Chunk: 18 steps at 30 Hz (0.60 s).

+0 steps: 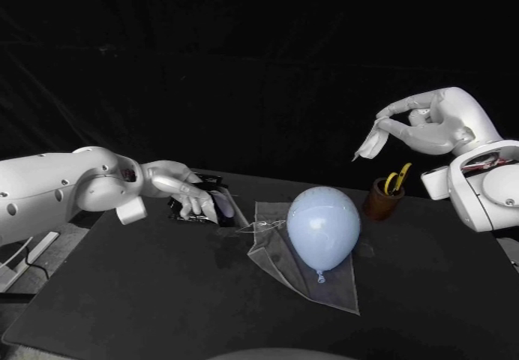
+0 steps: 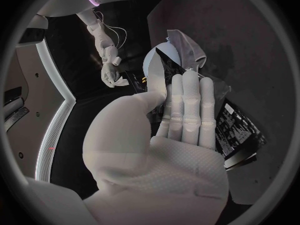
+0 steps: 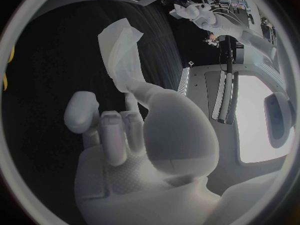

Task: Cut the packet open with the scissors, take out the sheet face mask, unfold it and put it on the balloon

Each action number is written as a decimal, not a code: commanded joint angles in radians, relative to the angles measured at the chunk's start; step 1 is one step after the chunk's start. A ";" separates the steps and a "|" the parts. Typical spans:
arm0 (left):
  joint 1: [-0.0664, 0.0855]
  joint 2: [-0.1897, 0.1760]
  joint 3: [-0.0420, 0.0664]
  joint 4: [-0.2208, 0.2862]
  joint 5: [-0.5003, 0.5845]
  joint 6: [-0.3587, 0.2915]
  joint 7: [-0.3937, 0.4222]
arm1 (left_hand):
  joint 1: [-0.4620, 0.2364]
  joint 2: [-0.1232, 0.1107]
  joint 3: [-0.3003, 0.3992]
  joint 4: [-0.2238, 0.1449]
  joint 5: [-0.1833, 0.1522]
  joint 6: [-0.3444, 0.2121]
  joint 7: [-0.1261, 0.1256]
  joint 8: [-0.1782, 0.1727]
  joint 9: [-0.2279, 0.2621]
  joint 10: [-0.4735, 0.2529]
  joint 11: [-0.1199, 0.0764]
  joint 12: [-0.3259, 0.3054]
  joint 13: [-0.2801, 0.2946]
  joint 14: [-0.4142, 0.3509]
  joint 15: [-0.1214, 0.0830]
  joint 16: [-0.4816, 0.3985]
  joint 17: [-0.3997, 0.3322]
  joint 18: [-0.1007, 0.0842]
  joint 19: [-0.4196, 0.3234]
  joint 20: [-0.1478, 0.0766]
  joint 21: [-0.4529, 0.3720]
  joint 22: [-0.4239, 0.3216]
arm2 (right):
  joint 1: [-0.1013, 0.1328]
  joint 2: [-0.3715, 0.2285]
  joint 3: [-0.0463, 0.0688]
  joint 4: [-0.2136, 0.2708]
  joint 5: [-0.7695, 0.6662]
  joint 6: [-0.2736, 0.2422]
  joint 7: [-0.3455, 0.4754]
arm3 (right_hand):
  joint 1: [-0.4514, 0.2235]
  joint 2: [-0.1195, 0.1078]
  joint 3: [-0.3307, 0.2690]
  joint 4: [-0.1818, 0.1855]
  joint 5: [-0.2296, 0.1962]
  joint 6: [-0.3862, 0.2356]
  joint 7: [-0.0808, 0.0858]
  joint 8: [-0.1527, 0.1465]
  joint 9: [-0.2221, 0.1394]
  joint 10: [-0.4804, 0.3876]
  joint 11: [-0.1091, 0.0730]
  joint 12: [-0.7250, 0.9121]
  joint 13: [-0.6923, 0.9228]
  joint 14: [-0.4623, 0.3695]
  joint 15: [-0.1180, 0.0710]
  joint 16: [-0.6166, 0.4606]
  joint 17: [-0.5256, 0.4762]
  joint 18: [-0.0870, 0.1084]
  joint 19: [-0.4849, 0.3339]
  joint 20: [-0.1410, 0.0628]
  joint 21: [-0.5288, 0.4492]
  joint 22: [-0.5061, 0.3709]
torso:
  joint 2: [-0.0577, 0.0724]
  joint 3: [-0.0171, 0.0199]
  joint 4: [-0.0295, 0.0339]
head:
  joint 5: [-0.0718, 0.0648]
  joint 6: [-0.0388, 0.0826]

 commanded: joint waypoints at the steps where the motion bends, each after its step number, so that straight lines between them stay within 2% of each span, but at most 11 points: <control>1: 0.009 -0.018 -0.006 -0.020 -0.040 0.237 -0.093 | 0.013 -0.006 -0.016 0.015 -0.004 0.007 -0.001 -0.013 -0.001 0.001 0.001 -0.015 -0.006 -0.010 0.003 -0.010 0.003 0.013 0.002 0.006 -0.013 -0.008 | -0.001 0.008 -0.001 -0.013 -0.001 0.027 0.010 | 0.002 0.006 0.004 0.000 0.003 0.004 0.001 0.007 0.023 0.112 -0.014 0.003 0.263 0.122 -0.026 0.004 0.263 0.000 -0.001 -0.007 -0.002 0.098 | 0.000 -0.0009 0.0007 | 0.021 -0.026; 4: 0.013 -0.024 -0.016 -0.036 -0.049 0.290 -0.133 | 0.034 -0.008 -0.040 0.027 -0.007 0.008 -0.001 -0.023 -0.002 0.003 0.002 -0.029 -0.012 -0.015 0.004 -0.017 0.007 0.013 0.003 0.009 -0.025 -0.016 | -0.002 0.015 -0.002 -0.021 -0.001 0.029 0.009 | 0.002 0.006 0.004 0.000 0.003 0.004 0.001 0.007 0.023 0.112 -0.014 0.003 0.263 0.122 -0.026 0.004 0.263 0.000 -0.001 -0.007 -0.002 0.098 | 0.000 -0.0011 0.0012 | 0.026 -0.031; 5: 0.014 -0.024 -0.024 -0.044 -0.057 0.317 -0.155 | 0.043 -0.007 -0.048 0.032 -0.008 0.009 -0.002 -0.027 -0.002 0.004 0.003 -0.035 -0.015 -0.016 0.005 -0.020 0.008 0.013 0.003 0.010 -0.029 -0.019 | -0.003 0.019 -0.003 -0.025 -0.002 0.032 0.008 | 0.002 0.006 0.004 0.000 0.003 0.004 0.001 0.007 0.023 0.112 -0.014 0.003 0.263 0.122 -0.026 0.004 0.263 0.000 -0.001 -0.007 -0.002 0.098 | 0.000 -0.0011 0.0008 | 0.033 -0.038; 6: 0.015 -0.023 -0.028 -0.048 -0.062 0.327 -0.164 | 0.045 -0.007 -0.051 0.034 -0.008 0.009 -0.002 -0.028 -0.002 0.004 0.003 -0.037 -0.016 -0.017 0.005 -0.021 0.009 0.013 0.003 0.011 -0.031 -0.020 | -0.003 0.020 -0.003 -0.027 -0.002 0.032 0.008 | 0.002 0.006 0.004 0.000 0.003 0.004 0.001 0.007 0.023 0.112 -0.014 0.003 0.263 0.122 -0.026 0.004 0.263 0.000 -0.001 -0.007 -0.002 0.098 | 0.000 -0.0010 0.0002 | 0.036 -0.039; 10: 0.016 -0.009 -0.040 -0.067 -0.109 0.365 -0.199 | 0.059 -0.006 -0.066 0.045 -0.009 0.011 -0.002 -0.036 -0.003 0.006 0.003 -0.047 -0.021 -0.020 0.006 -0.024 0.012 0.013 0.004 0.013 -0.038 -0.025 | -0.007 0.027 -0.005 -0.033 -0.004 0.037 0.006 | 0.002 0.006 0.004 0.000 0.003 0.004 0.001 0.007 0.023 0.112 -0.014 0.003 0.263 0.122 -0.026 0.004 0.263 0.000 -0.001 -0.007 -0.002 0.098 | 0.001 -0.0017 -0.0007 | 0.039 -0.043; 15: 0.017 0.008 -0.049 -0.089 -0.167 0.390 -0.224 | 0.068 -0.006 -0.074 0.050 -0.009 0.012 -0.003 -0.039 -0.003 0.008 0.003 -0.052 -0.023 -0.021 0.006 -0.026 0.014 0.014 0.005 0.014 -0.041 -0.028 | -0.012 0.033 -0.006 -0.037 -0.005 0.043 0.004 | 0.001 0.006 0.004 -0.001 0.003 0.003 0.002 0.008 0.024 0.112 -0.014 0.003 0.263 0.122 -0.025 0.004 0.263 -0.001 0.001 -0.008 0.000 0.099 | 0.003 -0.0004 -0.0026 | 0.043 -0.051; 18: 0.017 0.019 -0.052 -0.101 -0.198 0.399 -0.235 | 0.081 -0.010 -0.083 0.053 -0.010 0.010 -0.004 -0.045 -0.003 0.006 0.003 -0.061 -0.027 -0.024 0.006 -0.029 0.016 0.014 0.005 0.014 -0.045 -0.031 | -0.015 0.038 -0.007 -0.042 -0.006 0.046 0.003 | 0.001 0.006 0.004 -0.001 0.003 0.003 0.002 0.008 0.024 0.112 -0.014 0.003 0.263 0.122 -0.025 0.004 0.263 -0.001 0.001 -0.008 0.000 0.099 | 0.003 0.0008 -0.0015 | 0.043 -0.052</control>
